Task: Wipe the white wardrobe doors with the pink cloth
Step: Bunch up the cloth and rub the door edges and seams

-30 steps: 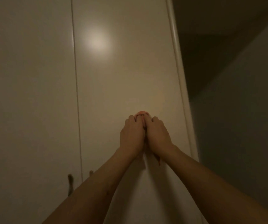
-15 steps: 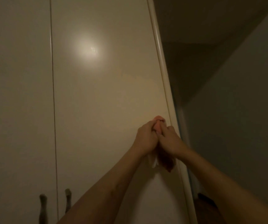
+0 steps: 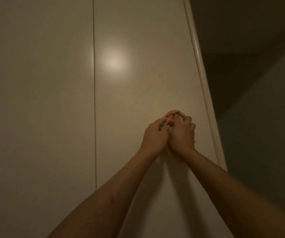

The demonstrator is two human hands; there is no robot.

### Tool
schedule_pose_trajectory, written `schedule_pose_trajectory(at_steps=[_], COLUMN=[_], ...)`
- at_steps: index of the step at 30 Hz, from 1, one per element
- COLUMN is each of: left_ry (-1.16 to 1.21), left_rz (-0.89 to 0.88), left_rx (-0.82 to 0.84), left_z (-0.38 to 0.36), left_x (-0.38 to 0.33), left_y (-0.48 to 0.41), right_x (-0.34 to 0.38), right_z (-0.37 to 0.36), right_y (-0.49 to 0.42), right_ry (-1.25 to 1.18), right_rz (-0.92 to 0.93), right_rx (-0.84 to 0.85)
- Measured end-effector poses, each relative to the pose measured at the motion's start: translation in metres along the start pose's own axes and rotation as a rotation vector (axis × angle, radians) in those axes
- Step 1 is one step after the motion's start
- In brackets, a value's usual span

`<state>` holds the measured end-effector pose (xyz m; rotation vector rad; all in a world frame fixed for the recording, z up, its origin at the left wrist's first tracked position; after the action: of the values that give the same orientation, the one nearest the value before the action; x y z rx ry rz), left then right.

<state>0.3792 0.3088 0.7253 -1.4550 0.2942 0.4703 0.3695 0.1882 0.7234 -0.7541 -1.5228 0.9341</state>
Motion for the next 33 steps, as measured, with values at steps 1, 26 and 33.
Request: schedule_pose_trajectory(at_steps=[1,26,33], left_ry=[-0.011,-0.175,-0.183], left_rz=[-0.024,0.004,0.067], left_rx=[-0.032,-0.399,-0.458], left_z=[0.015,0.342,0.42], left_x=[-0.002,0.057,0.072], left_y=[-0.004,0.015,0.027], right_x=[0.01,0.322,0.425], right_z=[-0.002,-0.079,-0.101], right_y=[-0.006,0.002,0.057], right_ry=[0.018,-0.068,-0.123], right_rz=[0.007,0.292,0.415], right_rx=[-0.027,-0.123,-0.11])
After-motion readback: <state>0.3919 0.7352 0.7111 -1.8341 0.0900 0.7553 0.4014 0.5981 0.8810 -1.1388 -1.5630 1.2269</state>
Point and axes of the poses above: each hand's wrist, its own y-axis away from the middle knuckle, its own z-axis out of the back of the hand, x = y × z, the point moved 10 cm from there along -y, towards the middle knuckle, and after that the axes turned 14 degrees about -x, right-handed, at the moved point
